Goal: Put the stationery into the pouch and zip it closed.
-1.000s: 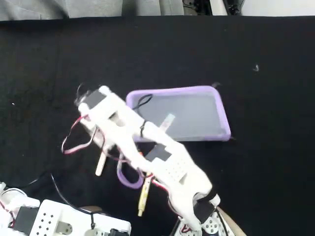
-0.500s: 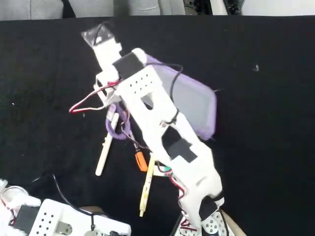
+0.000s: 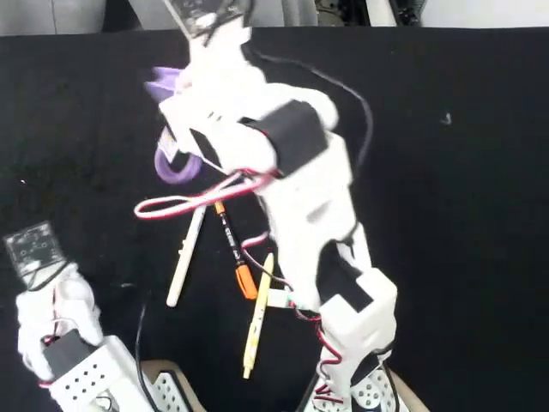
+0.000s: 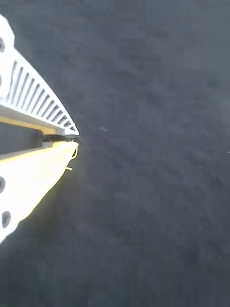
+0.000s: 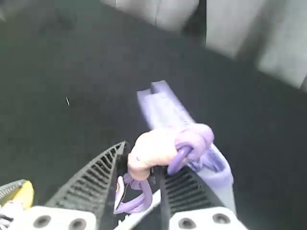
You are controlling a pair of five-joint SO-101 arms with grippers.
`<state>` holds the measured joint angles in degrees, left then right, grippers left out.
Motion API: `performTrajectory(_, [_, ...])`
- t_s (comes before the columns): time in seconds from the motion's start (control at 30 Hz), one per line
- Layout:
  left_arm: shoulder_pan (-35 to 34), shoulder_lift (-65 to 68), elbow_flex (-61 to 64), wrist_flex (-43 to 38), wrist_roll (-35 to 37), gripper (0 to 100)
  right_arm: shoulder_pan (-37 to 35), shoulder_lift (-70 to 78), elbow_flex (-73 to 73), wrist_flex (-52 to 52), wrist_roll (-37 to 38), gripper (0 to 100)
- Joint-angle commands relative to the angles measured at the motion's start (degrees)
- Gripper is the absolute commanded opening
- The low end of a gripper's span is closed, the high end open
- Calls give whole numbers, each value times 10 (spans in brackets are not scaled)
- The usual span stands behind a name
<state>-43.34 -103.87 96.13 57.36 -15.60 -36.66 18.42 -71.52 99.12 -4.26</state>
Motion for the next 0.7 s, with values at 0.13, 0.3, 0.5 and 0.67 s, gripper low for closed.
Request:
performTrajectory(0.13, [101, -6, 10, -231, 3, 30, 7, -42, -124, -67, 0, 11])
performTrajectory(0.3, [211, -6, 5, -314, 4, 30, 18, -39, -124, -97, 1, 11])
performTrajectory(0.5, [378, -6, -73, -320, 98, 30, 45, -38, -124, -84, 1, 11])
performTrajectory(0.67, [495, -6, -121, -324, 173, 30, 79, -39, -127, -46, -1, 11])
